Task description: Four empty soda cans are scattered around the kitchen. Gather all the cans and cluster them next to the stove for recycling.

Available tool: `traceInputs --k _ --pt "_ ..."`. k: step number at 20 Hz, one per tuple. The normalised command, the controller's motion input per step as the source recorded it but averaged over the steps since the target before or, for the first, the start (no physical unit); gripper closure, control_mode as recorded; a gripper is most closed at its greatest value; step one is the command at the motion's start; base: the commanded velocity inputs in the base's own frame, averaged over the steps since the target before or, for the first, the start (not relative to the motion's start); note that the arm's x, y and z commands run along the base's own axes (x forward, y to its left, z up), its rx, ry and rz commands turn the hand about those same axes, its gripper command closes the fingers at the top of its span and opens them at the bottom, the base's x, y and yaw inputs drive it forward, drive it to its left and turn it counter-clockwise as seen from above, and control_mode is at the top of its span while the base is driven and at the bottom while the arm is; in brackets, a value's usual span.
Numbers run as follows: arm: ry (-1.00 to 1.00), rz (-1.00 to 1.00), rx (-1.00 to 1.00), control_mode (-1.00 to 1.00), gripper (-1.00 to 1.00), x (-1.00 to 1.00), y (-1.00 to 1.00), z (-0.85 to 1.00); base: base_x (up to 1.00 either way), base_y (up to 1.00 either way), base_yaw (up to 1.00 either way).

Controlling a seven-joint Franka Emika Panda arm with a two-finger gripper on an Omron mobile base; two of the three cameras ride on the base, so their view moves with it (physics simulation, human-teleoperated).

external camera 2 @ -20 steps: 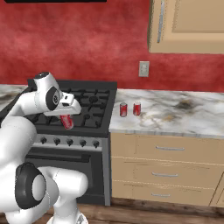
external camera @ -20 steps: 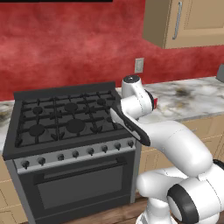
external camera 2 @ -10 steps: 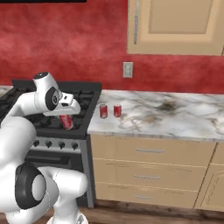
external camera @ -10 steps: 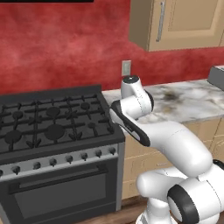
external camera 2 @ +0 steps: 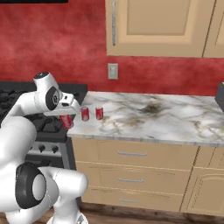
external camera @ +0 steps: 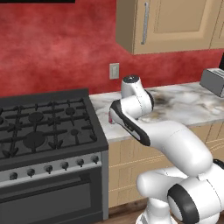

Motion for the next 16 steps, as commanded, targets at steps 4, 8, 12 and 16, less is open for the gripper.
traceInputs --k 4,8,12,16 --pt "0.00 0.00 0.00 1.00 1.00 0.00 0.00 0.00 0.25 -0.29 0.00" --pt "0.00 0.00 0.00 1.00 1.00 0.00 0.00 0.00 0.02 -0.07 0.00" --pt "0.00 0.00 0.00 1.00 1.00 0.00 0.00 0.00 0.00 0.00 0.00" --pt "0.00 0.00 0.00 1.00 1.00 0.00 0.00 0.00 0.00 0.00 0.00"
